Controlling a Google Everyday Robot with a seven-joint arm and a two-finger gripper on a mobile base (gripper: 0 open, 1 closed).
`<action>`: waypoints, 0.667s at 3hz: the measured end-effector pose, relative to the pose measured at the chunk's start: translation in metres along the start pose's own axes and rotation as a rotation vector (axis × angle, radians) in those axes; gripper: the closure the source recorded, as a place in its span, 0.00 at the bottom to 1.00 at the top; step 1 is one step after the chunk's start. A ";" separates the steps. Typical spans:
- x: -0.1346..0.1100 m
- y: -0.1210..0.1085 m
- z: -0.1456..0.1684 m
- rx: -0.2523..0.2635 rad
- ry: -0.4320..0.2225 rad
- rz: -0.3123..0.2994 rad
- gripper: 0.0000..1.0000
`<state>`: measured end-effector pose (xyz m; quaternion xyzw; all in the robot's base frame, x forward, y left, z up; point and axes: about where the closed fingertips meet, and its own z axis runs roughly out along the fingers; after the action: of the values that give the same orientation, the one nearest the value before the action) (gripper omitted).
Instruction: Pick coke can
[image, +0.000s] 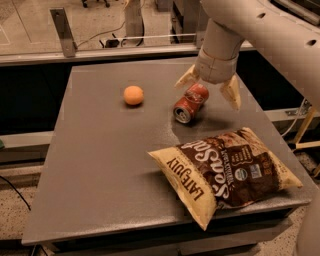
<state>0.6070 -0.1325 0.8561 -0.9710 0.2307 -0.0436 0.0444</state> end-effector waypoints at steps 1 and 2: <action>-0.011 0.004 0.021 -0.035 0.007 -0.081 0.15; -0.020 0.007 0.035 -0.053 0.008 -0.127 0.39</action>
Offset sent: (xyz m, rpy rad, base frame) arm -0.0304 0.0064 -0.0483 -0.0861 0.0192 0.1731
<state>0.5901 -0.1275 0.8192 -0.9844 0.1697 -0.0441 0.0148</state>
